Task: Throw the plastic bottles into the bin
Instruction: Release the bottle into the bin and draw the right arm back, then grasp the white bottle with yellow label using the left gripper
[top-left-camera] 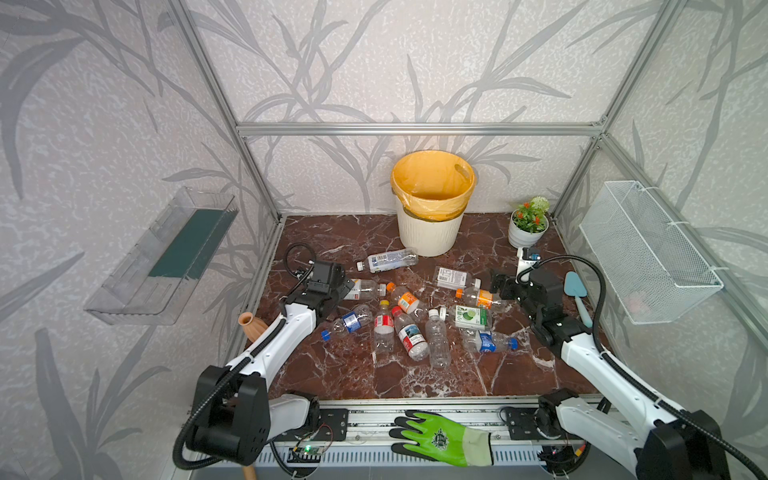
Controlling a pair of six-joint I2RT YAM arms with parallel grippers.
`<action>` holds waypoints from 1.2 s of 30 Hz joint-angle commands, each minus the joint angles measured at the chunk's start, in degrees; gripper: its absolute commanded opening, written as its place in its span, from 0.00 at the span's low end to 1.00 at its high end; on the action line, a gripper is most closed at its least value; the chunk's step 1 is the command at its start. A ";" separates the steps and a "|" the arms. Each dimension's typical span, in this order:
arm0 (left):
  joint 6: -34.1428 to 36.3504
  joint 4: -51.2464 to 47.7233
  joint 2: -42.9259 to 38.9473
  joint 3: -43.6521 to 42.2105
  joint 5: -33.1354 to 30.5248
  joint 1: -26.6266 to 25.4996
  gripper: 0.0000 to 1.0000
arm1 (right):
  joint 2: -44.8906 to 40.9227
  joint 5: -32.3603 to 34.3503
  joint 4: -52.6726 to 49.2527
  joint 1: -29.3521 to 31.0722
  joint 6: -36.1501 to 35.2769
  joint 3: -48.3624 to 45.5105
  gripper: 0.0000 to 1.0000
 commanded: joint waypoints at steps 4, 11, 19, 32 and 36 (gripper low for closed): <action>-3.10 4.36 5.18 2.36 4.45 1.18 0.98 | -1.71 1.89 -0.64 -0.43 0.96 -0.22 0.97; -4.39 6.60 9.65 3.70 6.44 1.66 0.98 | -2.26 2.39 -1.12 -0.52 1.20 -0.50 0.97; -5.10 6.32 14.56 6.19 6.68 2.26 0.97 | -2.91 2.90 -2.01 -0.60 1.23 -0.30 0.97; -4.95 1.05 19.95 10.51 5.66 2.78 0.95 | -4.10 5.46 -3.04 -1.04 1.69 -1.00 0.97; -5.06 0.93 21.95 11.60 6.57 2.81 0.94 | -4.28 5.34 -3.04 -1.39 1.75 -1.18 0.97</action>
